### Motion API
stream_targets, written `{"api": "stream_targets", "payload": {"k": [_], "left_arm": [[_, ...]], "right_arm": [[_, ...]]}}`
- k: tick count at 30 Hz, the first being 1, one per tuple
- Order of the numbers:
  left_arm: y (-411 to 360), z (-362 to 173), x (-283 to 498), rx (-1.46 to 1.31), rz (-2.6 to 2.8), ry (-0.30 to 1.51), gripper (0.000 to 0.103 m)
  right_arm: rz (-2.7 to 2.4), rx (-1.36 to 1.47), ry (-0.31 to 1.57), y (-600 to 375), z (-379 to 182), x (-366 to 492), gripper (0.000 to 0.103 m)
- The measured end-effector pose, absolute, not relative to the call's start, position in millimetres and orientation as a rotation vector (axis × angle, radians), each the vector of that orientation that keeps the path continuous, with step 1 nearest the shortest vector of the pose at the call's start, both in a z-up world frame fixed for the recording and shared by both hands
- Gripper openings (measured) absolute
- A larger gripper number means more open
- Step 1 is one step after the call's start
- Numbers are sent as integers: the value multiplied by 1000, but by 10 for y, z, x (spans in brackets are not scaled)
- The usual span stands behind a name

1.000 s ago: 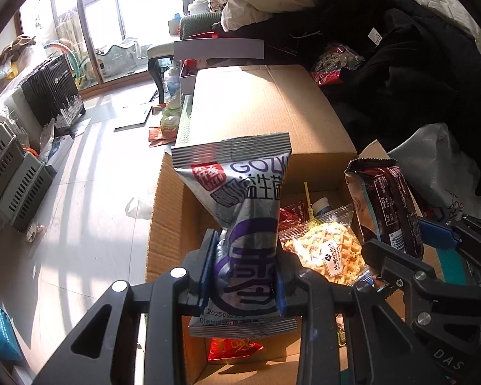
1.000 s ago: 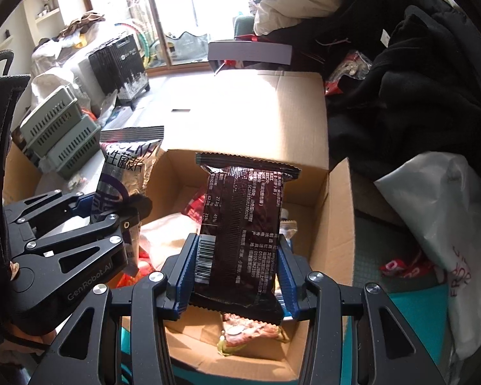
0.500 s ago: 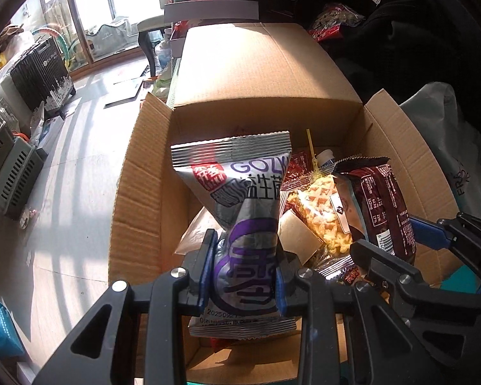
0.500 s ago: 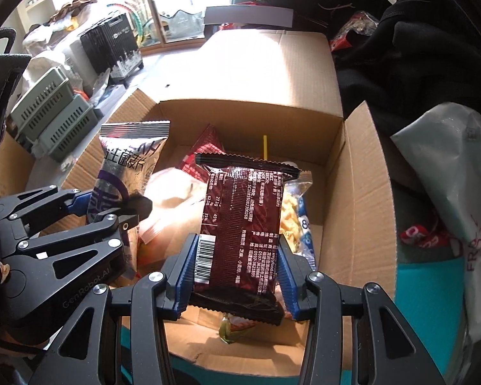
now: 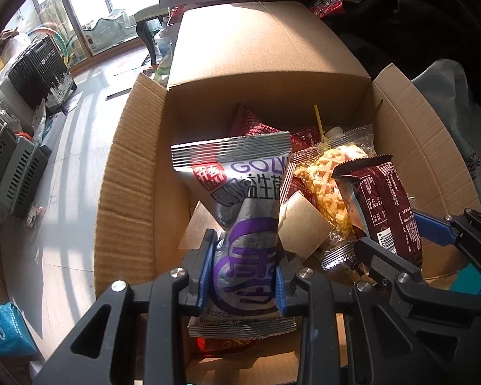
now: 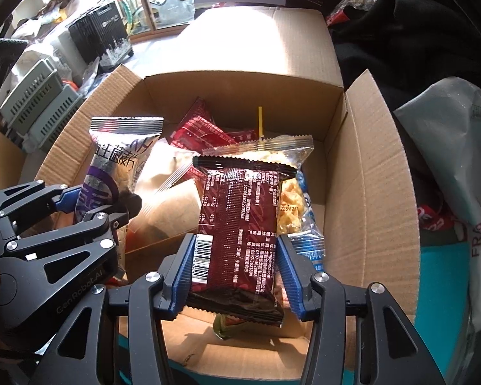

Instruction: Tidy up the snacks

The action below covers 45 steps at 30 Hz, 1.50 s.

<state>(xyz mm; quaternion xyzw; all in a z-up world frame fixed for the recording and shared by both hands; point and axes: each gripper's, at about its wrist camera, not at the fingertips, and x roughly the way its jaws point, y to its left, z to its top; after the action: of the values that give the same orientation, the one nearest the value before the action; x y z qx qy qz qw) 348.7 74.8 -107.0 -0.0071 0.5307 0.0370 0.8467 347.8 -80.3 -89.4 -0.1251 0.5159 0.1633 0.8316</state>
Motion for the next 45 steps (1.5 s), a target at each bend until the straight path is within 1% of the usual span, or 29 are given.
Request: {"api": "stream_targets", "payload": {"k": [12,14,15,16,26,33,35,36,37,42,45], "left_arm": [[693,-927,3467,4,58,1104,31],[693,-894,3457,3,59,1106,32],[699,-865,3439,0,62,1096,32],[701,-835,3426,-7,60,1087,32],[642,-553,3282,1,44,1040,33],[665,-210,3113,-22,64,975,33],[667,-77,3049,-12,80,950,33],[683,-7,3013,-12,90,938,33],[704,68,2975,-17,95,928,33],[741,429,2768,-22,93,869,33],[744,648,2634,-17,95,832,33]], "right_arm": [[315,-255,1097,-883,-778,3414,51],[304,-255,1082,-908,-724,3402,56],[297,-256,1073,-922,-698,3395,60],[291,-257,1066,-931,-673,3388,61],[276,-249,1028,-1030,-400,3253,61],[267,-250,962,-1052,-39,3089,61],[243,-268,927,-1044,96,3026,69],[230,-279,906,-1040,166,2988,76],[219,-289,881,-1033,244,2941,80],[215,-324,783,-993,626,2705,86],[218,-327,744,-960,839,2573,88]]}}
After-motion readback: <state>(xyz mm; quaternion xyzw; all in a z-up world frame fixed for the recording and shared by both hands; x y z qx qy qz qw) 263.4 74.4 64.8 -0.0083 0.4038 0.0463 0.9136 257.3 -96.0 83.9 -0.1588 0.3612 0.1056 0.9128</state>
